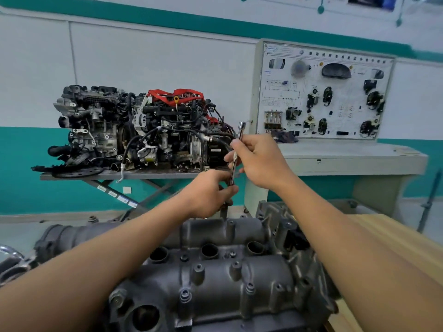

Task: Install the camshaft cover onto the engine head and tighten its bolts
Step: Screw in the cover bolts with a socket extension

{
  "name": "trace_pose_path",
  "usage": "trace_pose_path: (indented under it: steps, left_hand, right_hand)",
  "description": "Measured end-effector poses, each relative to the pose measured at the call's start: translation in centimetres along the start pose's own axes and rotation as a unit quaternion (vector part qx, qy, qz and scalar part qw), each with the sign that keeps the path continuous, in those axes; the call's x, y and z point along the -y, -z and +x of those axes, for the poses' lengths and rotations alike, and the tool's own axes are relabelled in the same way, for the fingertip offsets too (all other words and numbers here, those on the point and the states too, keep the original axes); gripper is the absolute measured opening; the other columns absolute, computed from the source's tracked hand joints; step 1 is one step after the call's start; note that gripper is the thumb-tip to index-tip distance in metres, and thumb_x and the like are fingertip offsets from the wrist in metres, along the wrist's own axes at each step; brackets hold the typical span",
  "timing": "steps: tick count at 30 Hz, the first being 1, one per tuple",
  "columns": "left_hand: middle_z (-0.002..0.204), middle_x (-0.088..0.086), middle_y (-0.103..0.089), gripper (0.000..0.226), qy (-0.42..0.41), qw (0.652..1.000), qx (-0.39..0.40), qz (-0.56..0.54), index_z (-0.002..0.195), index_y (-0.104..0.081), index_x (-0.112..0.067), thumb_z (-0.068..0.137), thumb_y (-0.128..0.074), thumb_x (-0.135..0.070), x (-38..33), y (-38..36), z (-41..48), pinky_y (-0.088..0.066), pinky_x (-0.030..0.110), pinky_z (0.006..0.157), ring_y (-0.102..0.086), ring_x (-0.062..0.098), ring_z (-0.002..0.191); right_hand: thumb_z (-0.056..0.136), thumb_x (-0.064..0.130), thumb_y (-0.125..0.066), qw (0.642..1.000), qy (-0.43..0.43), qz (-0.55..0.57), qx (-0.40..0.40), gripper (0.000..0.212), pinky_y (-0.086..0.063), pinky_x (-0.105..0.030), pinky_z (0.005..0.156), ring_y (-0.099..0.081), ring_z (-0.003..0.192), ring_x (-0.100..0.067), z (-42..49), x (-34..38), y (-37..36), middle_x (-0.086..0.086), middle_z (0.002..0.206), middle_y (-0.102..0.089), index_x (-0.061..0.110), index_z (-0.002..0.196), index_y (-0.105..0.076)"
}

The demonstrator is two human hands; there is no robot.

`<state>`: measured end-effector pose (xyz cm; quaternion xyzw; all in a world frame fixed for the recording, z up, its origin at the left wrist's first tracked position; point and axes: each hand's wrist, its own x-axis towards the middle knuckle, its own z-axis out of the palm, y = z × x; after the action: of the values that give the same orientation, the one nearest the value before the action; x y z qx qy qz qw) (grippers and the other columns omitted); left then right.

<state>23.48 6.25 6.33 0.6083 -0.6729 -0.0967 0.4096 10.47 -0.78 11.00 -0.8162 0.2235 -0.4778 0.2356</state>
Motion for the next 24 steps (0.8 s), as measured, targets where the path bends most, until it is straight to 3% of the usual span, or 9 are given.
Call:
trace_pose_path:
  steps: [2,6,8,12,15,20,24]
  left_hand:
    - [0.067,-0.005,-0.072,0.017,0.006,1.0,0.007,-0.005,0.082,-0.062,-0.026,0.098,-0.061,-0.02,0.5,0.1,-0.1,-0.055,0.028,0.059,-0.071,0.004,0.064]
    - [0.074,0.009,-0.076,0.01,0.037,0.998,0.006,-0.053,0.095,-0.066,-0.012,0.098,-0.061,-0.02,1.0,0.2,-0.3,-0.06,0.051,0.069,-0.071,0.022,0.066]
    - [0.074,0.008,-0.075,0.008,0.034,0.998,0.016,-0.055,0.097,-0.068,-0.013,0.098,-0.062,-0.019,1.2,0.2,-0.4,-0.06,0.054,0.071,-0.07,0.022,0.065]
    - [0.075,0.008,-0.075,0.008,0.033,0.998,0.023,-0.053,0.094,-0.069,-0.016,0.098,-0.062,-0.018,0.7,0.6,-0.9,-0.06,0.051,0.072,-0.068,0.021,0.065]
    - [0.081,0.014,-0.077,0.014,0.06,0.995,0.03,-0.071,0.098,-0.067,-0.003,0.096,-0.065,-0.018,0.0,1.7,-1.2,-0.06,0.048,0.072,-0.07,0.03,0.072]
    - [0.075,0.01,-0.076,0.014,0.063,0.997,0.021,-0.032,0.087,-0.069,0.0,0.091,-0.071,-0.014,0.0,5.4,-2.9,-0.057,0.025,0.055,-0.07,0.021,0.065]
    - [0.078,0.012,-0.077,0.013,0.074,0.997,0.008,0.002,0.085,-0.072,-0.008,0.091,-0.072,-0.02,0.5,6.5,-4.5,-0.061,0.037,0.067,-0.07,0.022,0.068]
  right_hand:
    - [0.102,0.024,-0.05,1.0,0.008,0.002,0.011,0.036,-0.059,-0.041,0.067,-0.073,0.069,-0.019,0.0,-0.3,-0.2,0.0,0.077,-0.076,-0.003,0.084,-0.066]
    - [0.102,0.022,-0.049,0.999,0.02,0.028,0.022,0.032,-0.055,-0.032,0.057,-0.072,0.063,-0.018,0.3,0.1,-1.0,-0.003,0.075,-0.075,0.005,0.08,-0.064]
    - [0.102,0.021,-0.049,0.999,0.029,0.027,0.031,0.032,-0.054,-0.032,0.057,-0.071,0.062,-0.018,0.1,-0.1,-1.3,-0.002,0.075,-0.075,0.013,0.074,-0.061]
    - [0.103,0.02,-0.048,0.998,0.03,0.052,0.028,0.03,-0.056,-0.031,0.057,-0.072,0.065,-0.019,-0.4,-0.3,-1.1,-0.002,0.075,-0.075,0.009,0.08,-0.064]
    - [0.103,0.021,-0.049,0.994,0.015,0.109,0.012,0.026,-0.052,-0.023,0.049,-0.071,0.062,-0.015,-0.7,0.3,-1.0,0.0,0.072,-0.074,0.008,0.088,-0.066]
    - [0.103,0.023,-0.05,0.99,0.015,0.133,0.043,0.024,-0.054,-0.023,0.05,-0.073,0.071,-0.02,-0.8,2.5,-1.8,0.004,0.077,-0.076,0.016,0.086,-0.066]
    - [0.104,0.022,-0.047,0.991,0.041,0.092,0.087,0.024,-0.055,-0.025,0.052,-0.073,0.076,-0.019,-0.9,4.4,-3.1,0.003,0.081,-0.076,0.015,0.088,-0.064]
